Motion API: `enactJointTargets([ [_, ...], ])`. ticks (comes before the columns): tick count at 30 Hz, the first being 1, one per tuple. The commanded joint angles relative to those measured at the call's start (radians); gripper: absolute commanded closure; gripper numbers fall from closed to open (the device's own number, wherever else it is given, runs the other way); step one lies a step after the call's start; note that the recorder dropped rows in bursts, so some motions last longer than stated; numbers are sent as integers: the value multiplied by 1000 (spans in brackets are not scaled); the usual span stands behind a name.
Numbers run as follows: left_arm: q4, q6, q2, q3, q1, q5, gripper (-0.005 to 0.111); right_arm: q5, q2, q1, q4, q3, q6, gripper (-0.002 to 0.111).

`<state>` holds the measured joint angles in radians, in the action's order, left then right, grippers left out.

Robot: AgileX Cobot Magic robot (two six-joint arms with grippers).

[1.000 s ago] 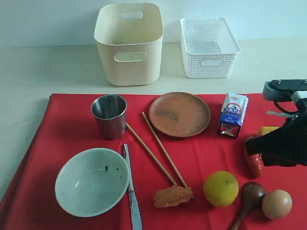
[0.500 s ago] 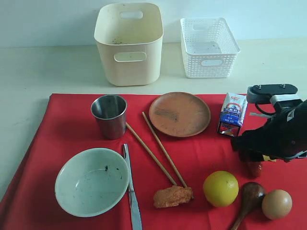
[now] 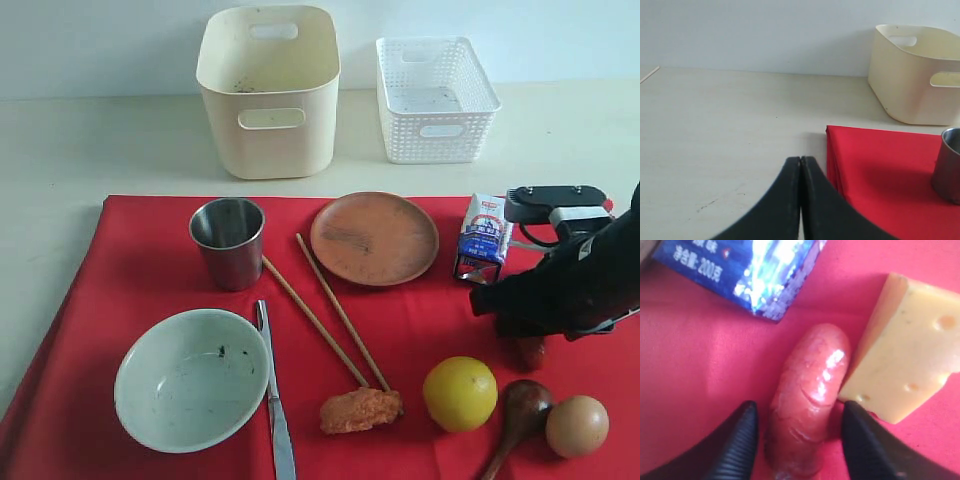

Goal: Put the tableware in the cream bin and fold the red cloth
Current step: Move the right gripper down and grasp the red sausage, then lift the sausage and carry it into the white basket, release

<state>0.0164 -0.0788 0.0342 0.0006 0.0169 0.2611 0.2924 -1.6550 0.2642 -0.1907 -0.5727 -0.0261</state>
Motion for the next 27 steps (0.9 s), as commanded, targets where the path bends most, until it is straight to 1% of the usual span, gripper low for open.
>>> enactJointTargets([
  [1, -6, 5, 5, -1, 5, -6, 106, 4, -5, 4, 0, -5, 6, 84],
  [5, -6, 5, 5, -1, 5, -6, 106, 56, 1, 4, 0, -5, -3, 103],
  [7, -6, 5, 5, -1, 5, -6, 106, 81, 20, 4, 0, -5, -3, 108],
  [12, -6, 5, 5, -1, 5, -6, 106, 105, 154, 4, 0, -5, -3, 108],
  [15, -6, 5, 5, -1, 5, -6, 106, 94, 281, 4, 0, -5, -3, 108],
  [18, -6, 5, 5, -1, 5, -6, 106, 42, 400, 4, -18, -5, -3, 108],
  [20, -6, 5, 5, -1, 5, -6, 106, -29, 467, 4, -18, -5, -3, 108],
  [24, -6, 5, 5, -1, 5, -6, 106, -187, 501, 4, -18, -14, -3, 108],
  [27, -6, 5, 5, -1, 5, -6, 106, -187, 449, 4, -9, -84, -2, 108],
])
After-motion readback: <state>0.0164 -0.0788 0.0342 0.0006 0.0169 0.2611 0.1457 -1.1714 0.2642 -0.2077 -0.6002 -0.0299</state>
